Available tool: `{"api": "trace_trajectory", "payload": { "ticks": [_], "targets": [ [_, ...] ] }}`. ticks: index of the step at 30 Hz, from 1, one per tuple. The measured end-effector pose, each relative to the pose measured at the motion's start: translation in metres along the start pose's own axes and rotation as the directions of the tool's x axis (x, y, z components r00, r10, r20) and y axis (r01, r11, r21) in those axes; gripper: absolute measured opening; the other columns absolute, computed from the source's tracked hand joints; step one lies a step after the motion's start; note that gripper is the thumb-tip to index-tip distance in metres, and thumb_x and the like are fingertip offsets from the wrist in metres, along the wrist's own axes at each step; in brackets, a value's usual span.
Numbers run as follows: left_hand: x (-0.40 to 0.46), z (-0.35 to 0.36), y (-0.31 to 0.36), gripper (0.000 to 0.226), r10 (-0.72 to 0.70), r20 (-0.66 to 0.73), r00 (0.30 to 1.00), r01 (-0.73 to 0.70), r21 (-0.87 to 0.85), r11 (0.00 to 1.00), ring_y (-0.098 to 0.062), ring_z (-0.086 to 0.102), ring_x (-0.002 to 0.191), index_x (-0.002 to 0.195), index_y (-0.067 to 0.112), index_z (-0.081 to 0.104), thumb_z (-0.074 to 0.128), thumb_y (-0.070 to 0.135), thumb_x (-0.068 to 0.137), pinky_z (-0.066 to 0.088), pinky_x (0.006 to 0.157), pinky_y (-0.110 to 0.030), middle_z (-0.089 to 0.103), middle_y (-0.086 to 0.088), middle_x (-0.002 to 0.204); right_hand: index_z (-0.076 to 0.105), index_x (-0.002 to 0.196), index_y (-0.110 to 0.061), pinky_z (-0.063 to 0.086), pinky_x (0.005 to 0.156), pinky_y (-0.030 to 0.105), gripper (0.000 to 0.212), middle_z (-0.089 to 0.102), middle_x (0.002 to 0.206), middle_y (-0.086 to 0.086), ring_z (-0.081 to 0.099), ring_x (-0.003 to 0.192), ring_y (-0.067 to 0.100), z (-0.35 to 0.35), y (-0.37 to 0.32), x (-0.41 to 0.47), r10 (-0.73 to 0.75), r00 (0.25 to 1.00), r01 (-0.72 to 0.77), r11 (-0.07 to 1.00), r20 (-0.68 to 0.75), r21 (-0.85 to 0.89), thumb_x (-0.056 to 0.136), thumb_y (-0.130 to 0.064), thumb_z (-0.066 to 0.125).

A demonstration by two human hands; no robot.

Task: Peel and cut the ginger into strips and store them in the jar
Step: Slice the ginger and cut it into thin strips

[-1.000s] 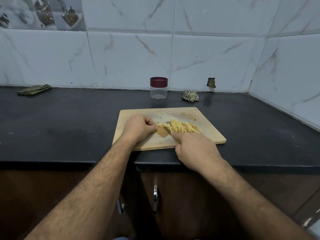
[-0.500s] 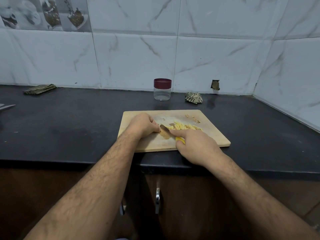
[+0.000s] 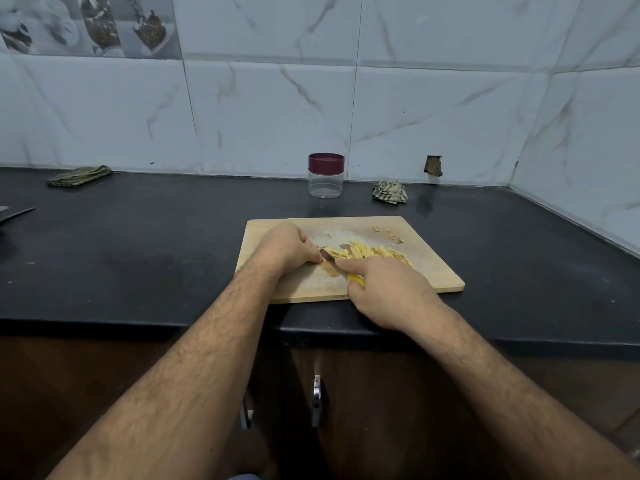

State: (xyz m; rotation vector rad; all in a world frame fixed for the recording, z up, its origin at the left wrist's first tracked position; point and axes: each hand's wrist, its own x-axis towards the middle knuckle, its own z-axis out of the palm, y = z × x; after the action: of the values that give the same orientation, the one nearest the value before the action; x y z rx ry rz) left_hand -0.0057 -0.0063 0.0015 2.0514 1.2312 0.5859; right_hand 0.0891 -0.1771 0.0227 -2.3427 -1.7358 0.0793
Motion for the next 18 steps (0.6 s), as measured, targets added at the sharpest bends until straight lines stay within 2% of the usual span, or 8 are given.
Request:
{"api": "trace_trajectory", "payload": {
  "ticks": [11,13,16,18],
  "targets": [
    [-0.002,0.001,-0.002,0.011,0.029,-0.027,0.999,-0.029,-0.001,1.0,-0.015,0.068,0.091,0.079,0.011,0.077,0.079,0.022,0.078,0.055,0.088,-0.037,0.075,0.001,0.086,0.038,0.146,-0.047,0.044,0.095,0.035,0.051,0.051,0.145,-0.001,0.048,0.13,0.022,0.0,-0.007,0.005,-0.005,1.0,0.006,0.999,0.022,-0.043,0.099,-0.027,0.039],
    [-0.004,0.002,-0.001,0.011,0.04,-0.04,0.998,-0.04,0.002,0.999,-0.014,0.067,0.09,0.079,0.011,0.077,0.078,0.022,0.078,0.055,0.085,-0.035,0.074,0.002,0.085,0.035,0.147,-0.048,0.045,0.092,0.035,0.051,0.053,0.142,-0.001,0.05,0.128,0.022,0.0,-0.006,-0.001,-0.017,1.0,0.02,0.996,0.025,-0.089,0.101,-0.027,0.036],
    [-0.007,0.003,-0.002,0.01,0.055,-0.055,0.997,-0.055,0.016,0.998,-0.013,0.066,0.087,0.076,0.012,0.075,0.078,0.021,0.078,0.054,0.081,-0.033,0.074,0.002,0.084,0.031,0.148,-0.05,0.042,0.079,0.032,0.052,0.055,0.139,-0.003,0.052,0.124,0.021,-0.003,-0.001,-0.009,-0.021,0.999,0.027,0.986,0.035,-0.164,0.102,-0.027,0.034],
    [-0.007,0.003,-0.002,0.01,0.061,-0.059,0.996,-0.06,0.02,0.998,-0.012,0.065,0.085,0.072,0.013,0.074,0.078,0.021,0.078,0.053,0.077,-0.03,0.073,0.004,0.083,0.03,0.148,-0.051,0.042,0.078,0.032,0.053,0.054,0.14,-0.005,0.052,0.124,0.02,-0.006,0.003,-0.013,-0.009,0.999,0.017,0.983,0.047,-0.183,0.101,-0.027,0.034]
  ]
}}
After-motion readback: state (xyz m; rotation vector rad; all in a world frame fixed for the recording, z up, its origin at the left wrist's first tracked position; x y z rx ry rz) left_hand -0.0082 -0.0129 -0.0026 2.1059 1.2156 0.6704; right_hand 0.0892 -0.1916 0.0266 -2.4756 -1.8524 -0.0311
